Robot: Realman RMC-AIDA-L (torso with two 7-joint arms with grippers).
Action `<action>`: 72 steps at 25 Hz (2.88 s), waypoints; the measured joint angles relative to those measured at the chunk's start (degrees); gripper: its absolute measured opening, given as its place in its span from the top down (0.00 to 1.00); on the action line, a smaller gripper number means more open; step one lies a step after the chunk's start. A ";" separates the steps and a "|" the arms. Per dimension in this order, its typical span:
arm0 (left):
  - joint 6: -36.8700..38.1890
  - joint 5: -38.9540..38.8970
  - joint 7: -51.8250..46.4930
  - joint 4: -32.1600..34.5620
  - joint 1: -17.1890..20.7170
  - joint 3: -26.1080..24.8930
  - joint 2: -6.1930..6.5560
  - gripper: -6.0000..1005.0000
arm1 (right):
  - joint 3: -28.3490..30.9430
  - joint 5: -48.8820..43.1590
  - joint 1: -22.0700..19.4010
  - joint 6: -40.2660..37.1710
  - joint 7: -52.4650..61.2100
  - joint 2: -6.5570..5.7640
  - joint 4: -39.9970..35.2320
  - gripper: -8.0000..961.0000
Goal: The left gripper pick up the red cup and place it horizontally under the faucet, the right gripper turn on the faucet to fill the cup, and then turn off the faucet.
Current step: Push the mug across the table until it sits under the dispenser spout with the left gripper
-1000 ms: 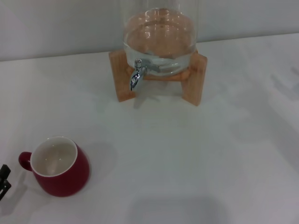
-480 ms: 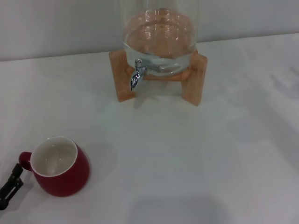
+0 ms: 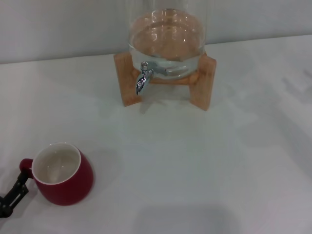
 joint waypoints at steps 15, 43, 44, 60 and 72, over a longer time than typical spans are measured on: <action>0.65 0.03 -0.61 0.00 -1.44 0.00 0.03 0.13 | 0.14 0.00 0.00 -0.11 -0.04 0.00 0.00 0.17; 2.03 -0.07 -1.54 0.00 -1.63 0.00 -0.09 0.14 | 0.58 0.25 -0.23 0.40 -0.04 0.06 -0.01 0.17; 2.03 -0.06 -1.64 0.00 -1.64 0.00 -0.08 0.14 | 0.61 0.36 -0.25 0.46 -0.04 0.07 -0.01 0.17; 1.46 0.03 -5.07 0.00 -1.64 0.00 0.11 0.31 | 0.61 0.71 -0.36 0.62 0.04 0.09 -0.01 0.17; 1.41 0.70 -5.12 0.01 -1.75 -0.01 0.13 0.85 | 0.61 0.71 -0.44 1.05 0.05 0.09 0.00 0.17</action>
